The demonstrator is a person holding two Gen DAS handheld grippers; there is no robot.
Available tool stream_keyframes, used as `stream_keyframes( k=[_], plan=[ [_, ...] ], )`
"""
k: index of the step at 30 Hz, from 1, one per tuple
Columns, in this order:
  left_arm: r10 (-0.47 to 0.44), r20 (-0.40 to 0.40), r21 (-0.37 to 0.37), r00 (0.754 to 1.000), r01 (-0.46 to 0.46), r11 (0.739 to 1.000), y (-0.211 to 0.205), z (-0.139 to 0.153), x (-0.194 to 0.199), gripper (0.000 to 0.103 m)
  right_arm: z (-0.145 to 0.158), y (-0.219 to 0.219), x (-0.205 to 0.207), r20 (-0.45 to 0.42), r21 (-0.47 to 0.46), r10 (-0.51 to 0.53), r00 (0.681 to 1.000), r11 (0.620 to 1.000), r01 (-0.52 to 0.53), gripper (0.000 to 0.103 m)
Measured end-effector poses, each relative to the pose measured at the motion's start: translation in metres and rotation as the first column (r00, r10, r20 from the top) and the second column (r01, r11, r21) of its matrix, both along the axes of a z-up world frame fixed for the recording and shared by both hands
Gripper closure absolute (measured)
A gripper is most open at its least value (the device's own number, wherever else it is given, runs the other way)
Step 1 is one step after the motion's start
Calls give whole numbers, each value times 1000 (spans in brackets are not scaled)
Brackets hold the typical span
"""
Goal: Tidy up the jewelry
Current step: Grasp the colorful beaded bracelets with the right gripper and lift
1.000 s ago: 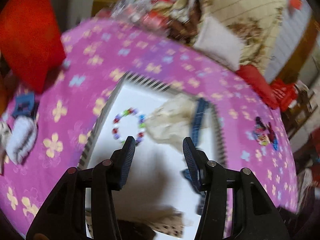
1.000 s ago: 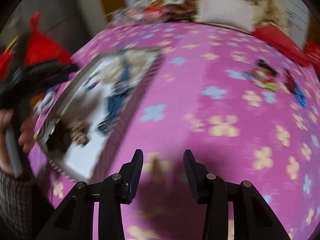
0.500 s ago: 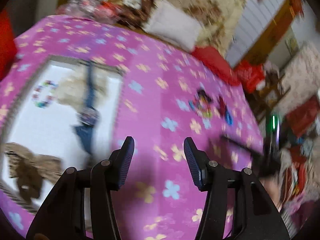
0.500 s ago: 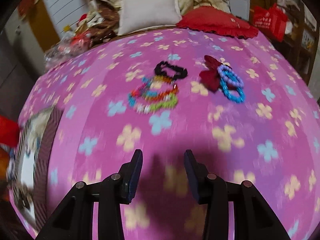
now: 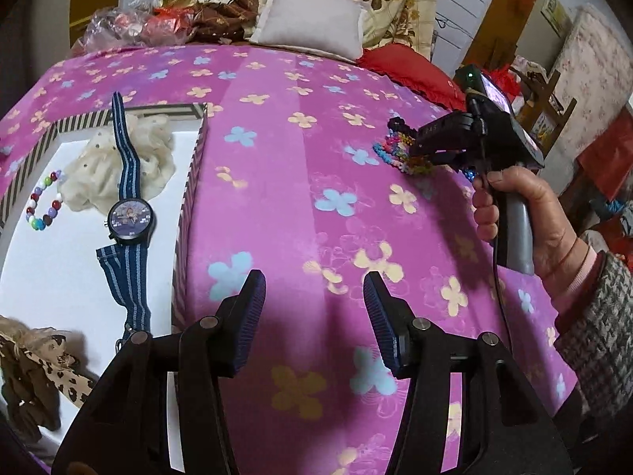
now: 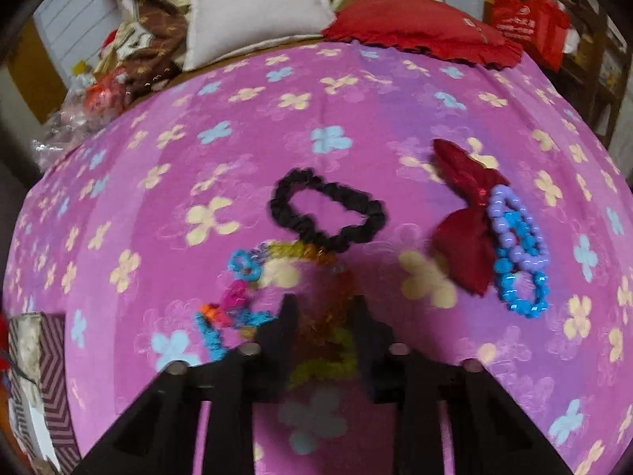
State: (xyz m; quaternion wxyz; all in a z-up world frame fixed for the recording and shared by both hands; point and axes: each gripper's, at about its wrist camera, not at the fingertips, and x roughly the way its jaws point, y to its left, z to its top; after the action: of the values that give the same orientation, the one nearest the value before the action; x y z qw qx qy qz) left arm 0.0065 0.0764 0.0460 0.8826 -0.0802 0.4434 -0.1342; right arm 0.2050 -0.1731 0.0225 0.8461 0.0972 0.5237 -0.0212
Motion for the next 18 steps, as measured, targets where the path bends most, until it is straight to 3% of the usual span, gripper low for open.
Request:
stream_keyframes(
  k=[4,10,13,18],
  plan=[
    [18,-5,5,1000,-17,1000,4,-1,-1,52,0,13,-29,-43,29,72,996,997,-71,93],
    [17,14,15,1000,-17,1000,3,4,-5,52,-2,3,-130,-69,91,179,981,981,-173,93],
    [0,11,13,1000,0,1000,-1,5,-9,52,-2,-16,-177,-47,118,179,983,978,-172,93],
    [-34,-10,9,999,34,999,-16,2,-19,52,-2,-56,-220,41,170,109,993,979,-114,93]
  ],
)
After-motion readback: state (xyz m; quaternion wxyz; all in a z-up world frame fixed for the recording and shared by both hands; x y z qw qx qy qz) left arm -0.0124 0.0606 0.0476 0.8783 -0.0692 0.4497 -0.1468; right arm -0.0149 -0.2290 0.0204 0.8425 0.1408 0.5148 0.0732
